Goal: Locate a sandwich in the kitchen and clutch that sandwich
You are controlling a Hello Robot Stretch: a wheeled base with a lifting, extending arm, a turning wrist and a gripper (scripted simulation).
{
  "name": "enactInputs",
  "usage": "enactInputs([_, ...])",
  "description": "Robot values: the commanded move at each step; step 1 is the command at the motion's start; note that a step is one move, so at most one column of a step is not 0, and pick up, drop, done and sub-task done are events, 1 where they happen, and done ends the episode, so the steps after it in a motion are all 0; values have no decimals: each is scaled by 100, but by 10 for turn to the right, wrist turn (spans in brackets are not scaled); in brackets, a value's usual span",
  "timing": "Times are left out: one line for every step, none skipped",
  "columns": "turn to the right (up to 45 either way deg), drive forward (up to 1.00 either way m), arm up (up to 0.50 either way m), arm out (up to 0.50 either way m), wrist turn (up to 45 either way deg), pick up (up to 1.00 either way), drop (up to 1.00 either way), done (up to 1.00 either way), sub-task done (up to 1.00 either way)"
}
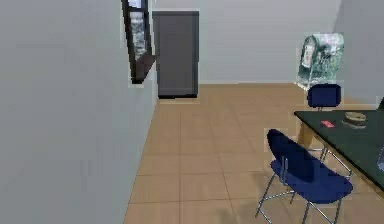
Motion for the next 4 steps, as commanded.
enactInputs([0, 100, 0, 0, 0, 0, 0, 0, 0])
enactInputs([-120, 0, 0, 0, 0, 0, 0, 0, 0])
enactInputs([450, 0, 0, 0, 0, 0, 0, 0, 0])
enactInputs([120, 0, 0, 0, 0, 0, 0, 0, 0])
